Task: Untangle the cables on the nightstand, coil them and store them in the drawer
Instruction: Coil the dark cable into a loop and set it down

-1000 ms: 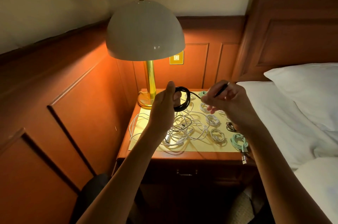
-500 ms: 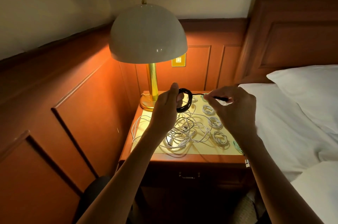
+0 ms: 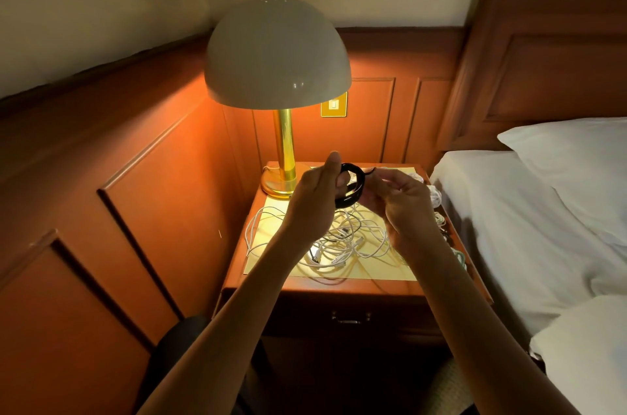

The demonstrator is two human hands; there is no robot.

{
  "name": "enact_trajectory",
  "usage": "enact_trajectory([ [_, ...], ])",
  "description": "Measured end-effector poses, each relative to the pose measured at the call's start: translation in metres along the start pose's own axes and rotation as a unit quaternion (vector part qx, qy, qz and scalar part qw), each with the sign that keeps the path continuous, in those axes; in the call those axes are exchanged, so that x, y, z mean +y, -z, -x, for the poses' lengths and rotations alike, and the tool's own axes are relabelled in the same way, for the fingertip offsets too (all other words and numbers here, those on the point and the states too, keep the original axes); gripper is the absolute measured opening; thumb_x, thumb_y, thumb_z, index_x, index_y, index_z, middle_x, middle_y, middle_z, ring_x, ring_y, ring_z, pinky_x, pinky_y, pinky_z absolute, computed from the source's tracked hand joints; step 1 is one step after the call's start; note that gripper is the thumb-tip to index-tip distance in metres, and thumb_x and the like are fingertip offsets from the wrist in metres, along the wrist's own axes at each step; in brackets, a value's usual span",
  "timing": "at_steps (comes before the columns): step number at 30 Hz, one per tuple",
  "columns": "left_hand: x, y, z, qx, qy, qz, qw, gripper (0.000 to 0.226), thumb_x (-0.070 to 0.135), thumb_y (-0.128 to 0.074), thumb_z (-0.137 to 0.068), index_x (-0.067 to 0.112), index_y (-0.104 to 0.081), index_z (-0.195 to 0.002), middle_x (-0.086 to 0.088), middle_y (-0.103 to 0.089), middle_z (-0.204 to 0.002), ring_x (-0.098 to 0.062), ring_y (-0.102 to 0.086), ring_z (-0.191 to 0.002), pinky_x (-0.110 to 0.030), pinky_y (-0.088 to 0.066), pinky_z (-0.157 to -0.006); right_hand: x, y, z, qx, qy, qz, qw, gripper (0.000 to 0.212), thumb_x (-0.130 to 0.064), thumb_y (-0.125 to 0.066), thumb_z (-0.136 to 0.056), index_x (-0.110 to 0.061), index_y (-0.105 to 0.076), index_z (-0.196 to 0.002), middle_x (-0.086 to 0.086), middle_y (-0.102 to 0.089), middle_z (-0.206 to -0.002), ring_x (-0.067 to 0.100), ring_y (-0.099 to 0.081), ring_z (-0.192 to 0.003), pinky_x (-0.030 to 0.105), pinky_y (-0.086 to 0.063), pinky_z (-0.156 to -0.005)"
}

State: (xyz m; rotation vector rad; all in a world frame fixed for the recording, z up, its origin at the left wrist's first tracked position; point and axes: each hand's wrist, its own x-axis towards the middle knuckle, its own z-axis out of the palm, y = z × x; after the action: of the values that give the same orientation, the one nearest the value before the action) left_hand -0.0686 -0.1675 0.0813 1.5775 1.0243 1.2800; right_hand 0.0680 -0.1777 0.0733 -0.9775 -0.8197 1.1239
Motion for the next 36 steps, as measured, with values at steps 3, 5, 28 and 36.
enact_trajectory([
  [3,-0.003,0.003,-0.002,0.001,0.002,-0.007,1.0,0.048,0.04,-0.031,-0.107,0.018,-0.056,-0.072,0.012,-0.055,-0.052,-0.015,-0.06,-0.066,-0.043,-0.053,-0.078,0.005,0.0,0.002,-0.005,-0.007,-0.029,1.0,0.009,0.0,-0.063,-0.091,0.001,-0.07,-0.096,0.011,-0.075,-0.079,0.02,-0.075,-0.075,0.025,-0.059,-0.064],
  [5,-0.003,0.004,-0.002,0.005,0.0,-0.003,1.0,0.049,0.039,-0.031,-0.108,0.018,-0.052,-0.069,0.01,-0.05,-0.053,-0.018,-0.056,-0.067,-0.043,-0.051,-0.077,0.005,0.0,0.003,-0.019,-0.023,-0.047,0.998,0.01,0.0,-0.062,-0.091,0.001,-0.069,-0.098,0.012,-0.075,-0.082,0.019,-0.075,-0.075,0.024,-0.059,-0.064],
  [28,-0.032,0.007,-0.007,0.087,-0.085,-0.158,0.98,0.047,0.038,-0.032,-0.108,0.016,-0.058,-0.075,0.001,-0.066,-0.072,-0.013,-0.069,-0.072,-0.026,-0.058,-0.07,0.021,-0.001,0.013,-0.161,-0.175,-0.141,0.961,0.033,-0.021,-0.05,-0.096,-0.001,-0.066,-0.116,0.013,-0.071,-0.115,0.029,-0.067,-0.108,0.041,-0.051,-0.088],
  [36,-0.041,0.007,-0.006,0.013,-0.11,-0.16,0.981,0.04,0.039,-0.036,-0.106,0.024,-0.055,-0.074,0.008,-0.058,-0.063,-0.009,-0.059,-0.057,-0.024,-0.047,-0.053,0.019,-0.005,0.014,-0.154,-0.099,0.049,0.982,0.027,-0.011,-0.072,-0.087,0.001,-0.067,-0.111,0.016,-0.075,-0.103,0.028,-0.073,-0.098,0.042,-0.059,-0.09],
])
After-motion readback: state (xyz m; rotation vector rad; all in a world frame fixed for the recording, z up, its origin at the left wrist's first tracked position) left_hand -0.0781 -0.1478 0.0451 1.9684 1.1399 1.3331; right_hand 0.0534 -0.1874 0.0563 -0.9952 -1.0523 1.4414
